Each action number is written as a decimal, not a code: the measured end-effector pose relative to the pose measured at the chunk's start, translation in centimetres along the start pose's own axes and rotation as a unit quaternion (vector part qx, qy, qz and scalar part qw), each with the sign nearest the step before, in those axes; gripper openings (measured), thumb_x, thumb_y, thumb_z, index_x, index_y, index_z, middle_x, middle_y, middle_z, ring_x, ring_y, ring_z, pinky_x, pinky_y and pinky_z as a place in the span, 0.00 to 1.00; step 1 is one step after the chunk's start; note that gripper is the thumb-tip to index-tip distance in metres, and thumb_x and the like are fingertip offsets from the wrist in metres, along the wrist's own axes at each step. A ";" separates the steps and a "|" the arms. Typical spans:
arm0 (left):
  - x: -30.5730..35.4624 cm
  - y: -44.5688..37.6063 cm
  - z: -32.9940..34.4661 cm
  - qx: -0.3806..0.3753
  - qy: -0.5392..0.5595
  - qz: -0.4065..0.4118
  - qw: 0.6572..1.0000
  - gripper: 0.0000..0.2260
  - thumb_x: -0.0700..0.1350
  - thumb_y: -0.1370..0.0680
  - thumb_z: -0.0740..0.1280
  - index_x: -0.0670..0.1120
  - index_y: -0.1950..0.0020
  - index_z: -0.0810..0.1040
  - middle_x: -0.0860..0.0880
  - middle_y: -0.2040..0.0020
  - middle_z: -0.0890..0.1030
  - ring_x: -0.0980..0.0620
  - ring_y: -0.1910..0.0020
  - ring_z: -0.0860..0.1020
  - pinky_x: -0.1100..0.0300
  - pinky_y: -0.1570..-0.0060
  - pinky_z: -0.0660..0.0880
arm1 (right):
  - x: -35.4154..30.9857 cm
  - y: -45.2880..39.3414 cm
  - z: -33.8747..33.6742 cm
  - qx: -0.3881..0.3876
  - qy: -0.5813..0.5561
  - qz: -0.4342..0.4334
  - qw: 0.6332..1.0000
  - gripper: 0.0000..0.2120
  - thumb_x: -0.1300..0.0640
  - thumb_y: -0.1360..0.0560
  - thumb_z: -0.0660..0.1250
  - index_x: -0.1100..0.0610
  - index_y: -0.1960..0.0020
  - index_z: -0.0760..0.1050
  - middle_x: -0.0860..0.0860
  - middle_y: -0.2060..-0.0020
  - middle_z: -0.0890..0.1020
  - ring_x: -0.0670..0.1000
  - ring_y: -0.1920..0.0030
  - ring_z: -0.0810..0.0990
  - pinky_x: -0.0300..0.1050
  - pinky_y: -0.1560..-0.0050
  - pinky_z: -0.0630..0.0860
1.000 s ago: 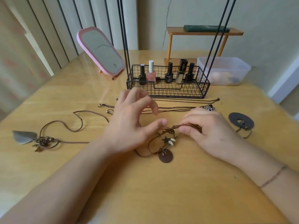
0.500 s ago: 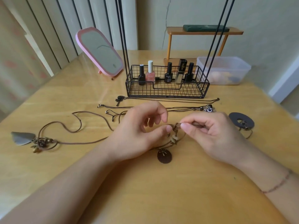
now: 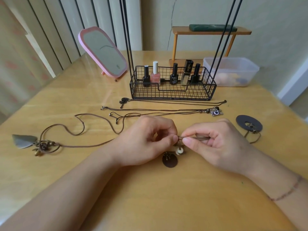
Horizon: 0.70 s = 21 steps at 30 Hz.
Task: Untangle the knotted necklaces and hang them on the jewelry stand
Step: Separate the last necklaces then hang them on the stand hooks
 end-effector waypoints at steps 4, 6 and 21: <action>-0.4 -0.1 0.0 0.033 0.062 -0.042 0.997 0.07 0.43 0.25 0.69 0.46 0.62 0.80 0.53 0.69 0.77 0.60 0.70 0.71 0.66 0.66 0.69 | -0.3 0.0 -0.2 0.028 0.025 -0.013 0.999 0.09 0.45 0.24 0.68 0.46 0.47 0.81 0.49 0.65 0.85 0.58 0.68 0.82 0.55 0.69 0.78; -0.5 -0.1 0.1 0.050 0.069 -0.052 0.995 0.06 0.42 0.26 0.70 0.45 0.63 0.81 0.53 0.69 0.78 0.61 0.70 0.71 0.65 0.66 0.70 | -0.5 0.0 -0.2 0.045 0.043 -0.022 0.998 0.08 0.47 0.25 0.69 0.48 0.49 0.83 0.45 0.64 0.86 0.50 0.67 0.84 0.51 0.68 0.79; -0.4 0.0 0.0 0.093 0.116 -0.054 0.987 0.04 0.38 0.25 0.73 0.44 0.58 0.82 0.48 0.63 0.84 0.47 0.63 0.83 0.54 0.57 0.81 | -1.0 0.0 -0.4 0.114 0.122 -0.091 0.982 0.09 0.52 0.23 0.69 0.55 0.52 0.86 0.47 0.64 0.82 0.48 0.65 0.79 0.44 0.67 0.74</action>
Point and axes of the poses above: each hand's wrist, its own y-axis away from the middle knuckle, its own z-axis out of the palm, x = y × z, the point moved 3 cm from there along -y, towards the middle knuckle
